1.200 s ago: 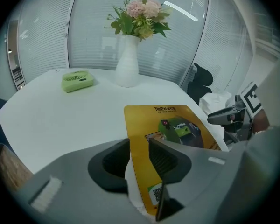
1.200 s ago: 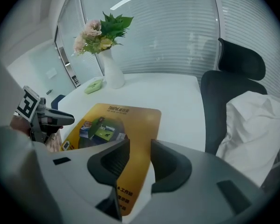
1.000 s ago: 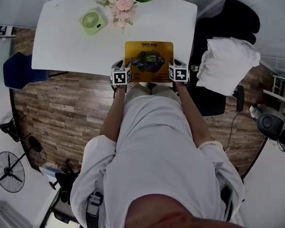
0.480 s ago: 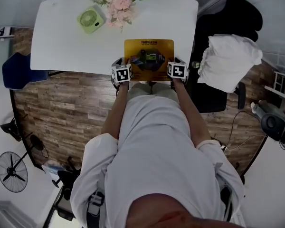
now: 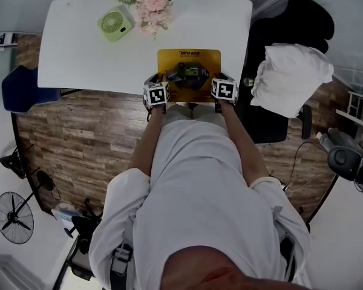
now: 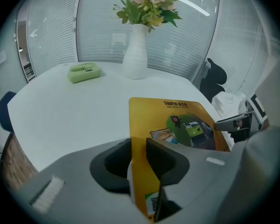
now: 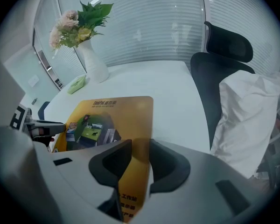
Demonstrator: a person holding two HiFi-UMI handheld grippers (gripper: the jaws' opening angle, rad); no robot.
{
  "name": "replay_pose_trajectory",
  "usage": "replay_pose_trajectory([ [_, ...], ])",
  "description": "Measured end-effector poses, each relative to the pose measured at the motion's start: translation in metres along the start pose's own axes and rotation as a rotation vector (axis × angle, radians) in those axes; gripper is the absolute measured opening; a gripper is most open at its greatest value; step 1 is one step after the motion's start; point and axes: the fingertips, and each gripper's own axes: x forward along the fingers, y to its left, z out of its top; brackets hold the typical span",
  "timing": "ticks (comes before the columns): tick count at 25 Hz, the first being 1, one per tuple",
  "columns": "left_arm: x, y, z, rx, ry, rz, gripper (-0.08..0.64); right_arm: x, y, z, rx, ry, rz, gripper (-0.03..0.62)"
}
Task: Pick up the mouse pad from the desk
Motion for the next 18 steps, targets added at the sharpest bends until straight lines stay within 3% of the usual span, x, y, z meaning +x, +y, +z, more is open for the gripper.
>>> replay_pose_trajectory([
  [5,-0.001,0.002,-0.001,-0.068,0.004,-0.042,0.045,0.001,0.009,-0.002,0.008,0.020,0.053,0.041],
  [18,-0.009,-0.004,0.005,-0.086,-0.010,-0.143,0.015,-0.009,0.012,0.003,0.003,-0.012,0.163,0.037],
])
